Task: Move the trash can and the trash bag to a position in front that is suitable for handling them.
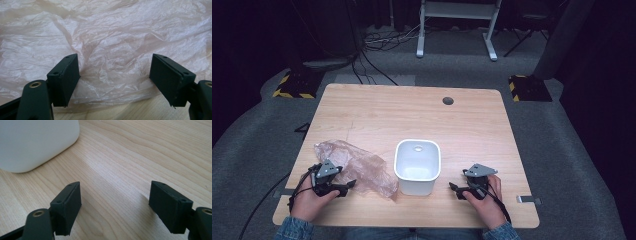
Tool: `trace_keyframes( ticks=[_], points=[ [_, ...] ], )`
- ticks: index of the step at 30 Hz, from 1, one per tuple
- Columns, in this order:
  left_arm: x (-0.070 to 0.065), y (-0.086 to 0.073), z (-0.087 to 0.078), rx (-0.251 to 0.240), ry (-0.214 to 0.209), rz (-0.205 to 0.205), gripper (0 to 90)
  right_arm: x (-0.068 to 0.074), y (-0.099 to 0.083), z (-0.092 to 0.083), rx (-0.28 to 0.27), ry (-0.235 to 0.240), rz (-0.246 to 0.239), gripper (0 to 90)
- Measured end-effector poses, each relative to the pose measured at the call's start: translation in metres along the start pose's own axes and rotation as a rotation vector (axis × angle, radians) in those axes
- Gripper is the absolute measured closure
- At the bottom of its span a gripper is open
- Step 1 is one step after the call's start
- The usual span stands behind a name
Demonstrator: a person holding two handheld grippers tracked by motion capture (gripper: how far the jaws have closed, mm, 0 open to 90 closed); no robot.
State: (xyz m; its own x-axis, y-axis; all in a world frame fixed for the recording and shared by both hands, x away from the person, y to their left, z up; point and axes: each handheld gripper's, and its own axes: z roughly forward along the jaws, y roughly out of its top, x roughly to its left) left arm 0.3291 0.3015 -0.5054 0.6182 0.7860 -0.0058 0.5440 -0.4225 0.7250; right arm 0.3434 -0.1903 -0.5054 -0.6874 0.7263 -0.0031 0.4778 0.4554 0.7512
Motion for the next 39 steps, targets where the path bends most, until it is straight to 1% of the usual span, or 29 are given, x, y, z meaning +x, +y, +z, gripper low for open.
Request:
trace_keyframes(
  ticks=[1,2,6,7,8,9,11,13,16,17,18,19,20,21,22,23,24,25,26,27,28,29,30,31,32,33,35,37,39],
  points=[
    [0.0,0.0,0.0,-0.001,0.005,0.002,23.9,0.0,0.0,0.0,0.0,0.0,0.0,25.9],
    [0.0,0.0,0.0,0.001,-0.004,0.0,23.8,0.0,0.0,0.0,0.0,0.0,0.0,25.9],
    [0.0,0.0,0.0,-0.001,0.0,0.001,23.8,0.0,0.0,0.0,0.0,0.0,0.0,25.8],
    [0.0,0.0,0.0,-0.009,-0.002,0.0,25.2,0.0,0.0,0.0,0.0,0.0,0.0,25.8],
    [0.0,-0.001,-0.002,-0.014,-0.007,-0.005,30.8,0.0,0.0,0.0,0.0,0.0,0.0,25.8],
    [0.001,-0.001,-0.002,-0.02,-0.002,-0.01,38.5,0.0,0.0,0.0,0.0,0.0,0.0,25.8],
    [0.001,-0.001,-0.003,-0.034,0.028,-0.029,51.3,0.0,0.0,0.0,0.0,0.0,-0.001,25.7],
    [0.002,-0.002,-0.003,-0.034,0.045,-0.044,61.3,0.0,0.0,0.0,-0.001,0.0,-0.002,25.6],
    [0.003,-0.002,-0.004,-0.038,0.074,-0.076,74.2,0.0,0.0,0.0,0.0,0.0,-0.002,25.5],
    [0.003,-0.002,-0.004,-0.036,0.08,-0.076,79.1,0.0,0.0,0.0,0.0,0.0,-0.002,25.5],
    [0.003,-0.002,-0.004,-0.036,0.084,-0.085,84.0,0.0,0.0,0.0,0.0,0.0,-0.002,25.5],
    [0.003,-0.002,-0.004,-0.035,0.089,-0.086,84.0,0.0,0.0,0.0,0.0,0.0,-0.002,25.5],
    [0.002,-0.002,-0.004,-0.038,0.097,-0.082,89.2,0.0,0.0,0.0,0.0,0.0,-0.002,25.4],
    [0.003,-0.002,-0.004,-0.038,0.095,-0.079,89.2,0.0,0.0,0.0,0.0,0.0,-0.002,25.4],
    [0.003,-0.002,-0.004,-0.038,0.079,-0.091,89.7,0.0,0.0,0.0,0.0,0.0,-0.002,25.4],
    [0.004,-0.003,-0.005,-0.039,0.061,-0.103,89.6,0.0,0.0,0.0,0.0,0.001,-0.002,25.4],
    [0.005,-0.004,-0.006,-0.047,0.038,-0.13,86.5,0.0,0.0,0.0,0.0,0.0,-0.002,25.4],
    [0.005,-0.004,-0.007,-0.062,0.033,-0.133,77.1,0.0,0.0,0.0,0.0,0.001,-0.002,25.4],
    [0.004,-0.005,-0.009,-0.094,0.05,-0.111,61.7,0.0,0.0,0.0,0.0,0.0,-0.002,25.4],
    [0.004,-0.004,-0.013,-0.112,0.052,-0.095,49.2,0.0,0.0,0.0,0.0,0.001,-0.002,25.4],
    [0.003,-0.004,-0.016,-0.12,0.04,-0.093,48.0,0.0,0.0,0.0,0.0,0.001,-0.002,25.4],
    [0.0,-0.002,-0.021,-0.129,0.005,-0.086,47.2,0.0,0.0,0.0,0.0,0.001,-0.002,25.4],
    [-0.003,-0.001,-0.023,-0.136,-0.013,-0.076,43.4,0.0,0.0,0.0,0.0,0.001,-0.002,25.3],
    [-0.006,-0.001,-0.024,-0.131,-0.033,-0.065,40.7,0.0,0.0,0.0,0.0,0.001,-0.002,25.3],
    [-0.013,-0.001,-0.024,-0.12,-0.048,-0.034,39.3,0.0,0.0,0.0,0.0,0.0,-0.002,25.3],
    [-0.016,-0.001,-0.023,-0.111,-0.051,-0.015,36.9,0.0,0.0,0.0,0.0,0.001,-0.002,25.2],
    [-0.026,-0.001,-0.019,-0.074,-0.055,0.036,32.6,0.0,0.0,0.0,0.0,0.0,-0.002,25.3],
    [-0.03,-0.003,-0.014,-0.048,-0.057,0.041,28.8,0.0,0.0,0.0,0.0,0.0,-0.002,25.2],
    [-0.029,-0.005,-0.009,-0.011,-0.051,0.031,25.6,0.0,0.0,0.0,0.0,0.001,-0.002,25.2]
  ],
)
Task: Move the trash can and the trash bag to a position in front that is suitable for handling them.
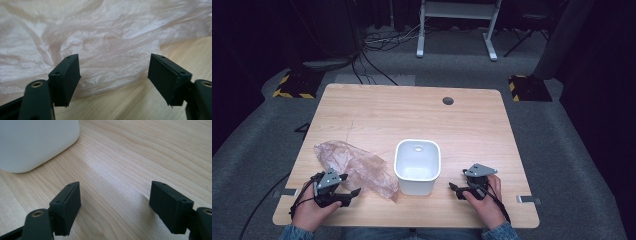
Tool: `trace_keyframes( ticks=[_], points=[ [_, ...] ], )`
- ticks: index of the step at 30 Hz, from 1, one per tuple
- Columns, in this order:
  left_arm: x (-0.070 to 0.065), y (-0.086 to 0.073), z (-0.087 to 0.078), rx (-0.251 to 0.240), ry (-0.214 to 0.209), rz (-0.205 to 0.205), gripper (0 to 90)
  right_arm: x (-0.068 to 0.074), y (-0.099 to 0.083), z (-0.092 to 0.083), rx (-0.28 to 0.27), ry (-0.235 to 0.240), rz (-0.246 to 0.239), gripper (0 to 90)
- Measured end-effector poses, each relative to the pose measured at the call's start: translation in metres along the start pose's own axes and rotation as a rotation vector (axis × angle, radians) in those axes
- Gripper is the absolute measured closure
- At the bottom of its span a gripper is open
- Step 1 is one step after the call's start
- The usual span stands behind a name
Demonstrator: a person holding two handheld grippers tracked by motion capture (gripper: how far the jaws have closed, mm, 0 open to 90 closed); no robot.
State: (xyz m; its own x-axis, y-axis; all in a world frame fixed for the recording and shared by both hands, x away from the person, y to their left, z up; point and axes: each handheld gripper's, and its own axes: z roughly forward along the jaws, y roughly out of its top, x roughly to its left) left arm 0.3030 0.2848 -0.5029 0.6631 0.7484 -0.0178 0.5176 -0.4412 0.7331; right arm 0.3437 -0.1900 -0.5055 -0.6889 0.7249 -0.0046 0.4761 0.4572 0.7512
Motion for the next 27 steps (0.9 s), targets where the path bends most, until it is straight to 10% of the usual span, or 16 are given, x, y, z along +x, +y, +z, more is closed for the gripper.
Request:
trace_keyframes(
  ticks=[6,16,20,27],
  points=[
    [-0.001,0.001,0.004,0.004,0.04,-0.026,30.3,0.0,0.0,0.0,0.0,0.0,-0.001,25.0],
    [-0.003,0.003,0.006,-0.024,0.088,-0.048,85.3,0.0,0.0,0.0,0.0,0.001,0.0,25.0],
    [0.003,0.004,0.004,-0.036,0.025,-0.18,88.9,0.0,0.0,0.0,0.0,0.001,0.0,25.0],
    [0.008,0.014,-0.015,-0.149,-0.003,-0.229,89.1,0.0,0.0,0.0,0.001,0.003,0.001,24.6]
  ],
)
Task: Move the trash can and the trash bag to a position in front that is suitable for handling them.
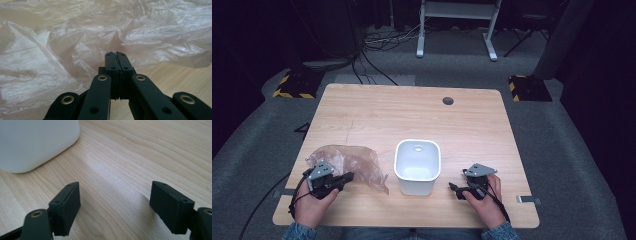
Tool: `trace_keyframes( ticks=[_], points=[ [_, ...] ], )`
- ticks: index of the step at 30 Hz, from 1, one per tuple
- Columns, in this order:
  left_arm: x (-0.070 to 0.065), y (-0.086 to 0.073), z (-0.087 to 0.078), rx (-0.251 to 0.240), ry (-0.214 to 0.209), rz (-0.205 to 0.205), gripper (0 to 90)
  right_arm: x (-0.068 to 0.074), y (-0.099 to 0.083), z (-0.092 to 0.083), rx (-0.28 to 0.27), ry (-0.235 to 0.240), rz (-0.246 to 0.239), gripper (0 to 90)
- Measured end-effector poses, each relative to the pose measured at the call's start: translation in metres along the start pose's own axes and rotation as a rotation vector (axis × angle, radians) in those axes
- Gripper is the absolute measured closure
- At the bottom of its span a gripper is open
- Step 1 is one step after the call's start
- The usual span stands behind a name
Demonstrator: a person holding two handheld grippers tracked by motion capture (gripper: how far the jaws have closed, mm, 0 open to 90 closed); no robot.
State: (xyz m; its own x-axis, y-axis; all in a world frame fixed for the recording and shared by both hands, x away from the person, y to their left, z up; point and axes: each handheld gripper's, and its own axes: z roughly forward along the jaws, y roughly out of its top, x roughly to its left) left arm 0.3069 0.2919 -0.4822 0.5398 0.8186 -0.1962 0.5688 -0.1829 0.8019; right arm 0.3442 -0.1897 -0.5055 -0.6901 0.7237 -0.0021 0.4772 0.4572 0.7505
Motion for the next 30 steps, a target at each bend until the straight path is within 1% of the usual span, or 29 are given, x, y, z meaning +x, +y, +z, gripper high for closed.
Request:
trace_keyframes(
  ticks=[1,5,9,12,16,19,22,25,30],
  points=[
    [-0.001,0.002,-0.004,-0.018,0.001,-0.008,89.1,0.0,0.0,0.0,0.0,0.0,0.0,24.6],
    [-0.002,0.011,-0.014,-0.061,0.002,-0.001,89.1,0.0,0.0,0.0,0.0,0.0,0.0,24.6],
    [-0.007,0.024,-0.024,-0.106,-0.001,0.016,89.1,0.0,0.0,0.0,0.0,0.001,-0.001,24.5],
    [-0.012,0.034,-0.03,-0.123,-0.002,0.039,89.1,0.0,0.0,0.001,0.0,0.001,-0.002,24.3],
    [-0.018,0.045,-0.037,-0.152,-0.003,0.056,89.1,-0.001,0.0,0.001,0.0,0.002,-0.002,24.2],
    [-0.021,0.054,-0.042,-0.17,-0.008,0.071,89.0,-0.001,0.0,0.001,0.0,0.002,-0.002,24.2],
    [-0.024,0.06,-0.045,-0.175,-0.013,0.077,89.0,-0.001,0.001,0.001,0.0,0.002,-0.001,24.2],
    [-0.024,0.064,-0.047,-0.188,-0.014,0.074,89.0,-0.001,0.001,0.001,0.001,0.002,-0.001,24.2],
    [-0.025,0.071,-0.053,-0.196,-0.018,0.082,89.0,-0.001,0.001,0.001,0.001,0.002,0.0,24.2]
  ],
)
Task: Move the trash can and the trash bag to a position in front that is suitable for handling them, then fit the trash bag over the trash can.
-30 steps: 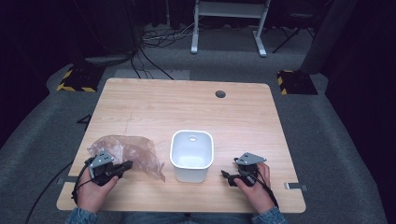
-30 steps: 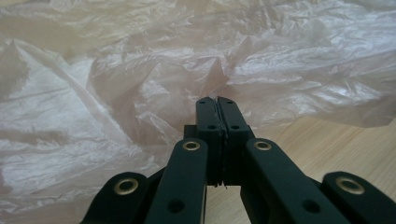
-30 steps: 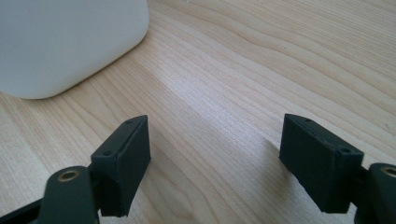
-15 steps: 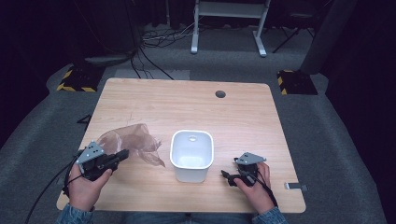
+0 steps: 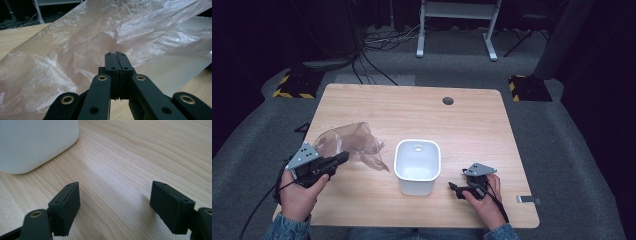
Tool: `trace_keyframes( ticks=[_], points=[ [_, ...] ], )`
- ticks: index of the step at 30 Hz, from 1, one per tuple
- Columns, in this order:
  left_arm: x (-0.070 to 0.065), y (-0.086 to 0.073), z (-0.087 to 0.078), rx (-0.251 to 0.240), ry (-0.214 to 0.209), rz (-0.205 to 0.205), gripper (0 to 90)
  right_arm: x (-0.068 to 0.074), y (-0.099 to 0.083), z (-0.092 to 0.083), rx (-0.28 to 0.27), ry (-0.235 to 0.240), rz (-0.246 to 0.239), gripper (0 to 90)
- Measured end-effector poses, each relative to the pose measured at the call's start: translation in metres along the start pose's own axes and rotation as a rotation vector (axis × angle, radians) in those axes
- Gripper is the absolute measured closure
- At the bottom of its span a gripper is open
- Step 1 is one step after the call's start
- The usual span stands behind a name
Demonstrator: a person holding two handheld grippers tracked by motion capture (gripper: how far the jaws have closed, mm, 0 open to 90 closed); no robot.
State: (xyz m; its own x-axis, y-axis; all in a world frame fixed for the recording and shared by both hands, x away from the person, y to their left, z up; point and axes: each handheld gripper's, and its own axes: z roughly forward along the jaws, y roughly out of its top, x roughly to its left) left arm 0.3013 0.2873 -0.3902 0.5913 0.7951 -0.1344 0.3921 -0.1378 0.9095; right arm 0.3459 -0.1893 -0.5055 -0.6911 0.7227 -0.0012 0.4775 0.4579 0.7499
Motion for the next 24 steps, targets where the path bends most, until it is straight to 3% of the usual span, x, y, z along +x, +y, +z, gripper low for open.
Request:
trace_keyframes(
  ticks=[12,24],
  points=[
    [-0.004,0.018,0.0,0.0,-0.016,0.008,89.0,0.0,0.0,0.0,0.001,-0.001,-0.002,24.1],
    [-0.03,0.056,-0.004,-0.033,-0.07,0.042,89.0,0.0,0.0,0.0,0.002,-0.003,0.002,23.1]
  ],
)
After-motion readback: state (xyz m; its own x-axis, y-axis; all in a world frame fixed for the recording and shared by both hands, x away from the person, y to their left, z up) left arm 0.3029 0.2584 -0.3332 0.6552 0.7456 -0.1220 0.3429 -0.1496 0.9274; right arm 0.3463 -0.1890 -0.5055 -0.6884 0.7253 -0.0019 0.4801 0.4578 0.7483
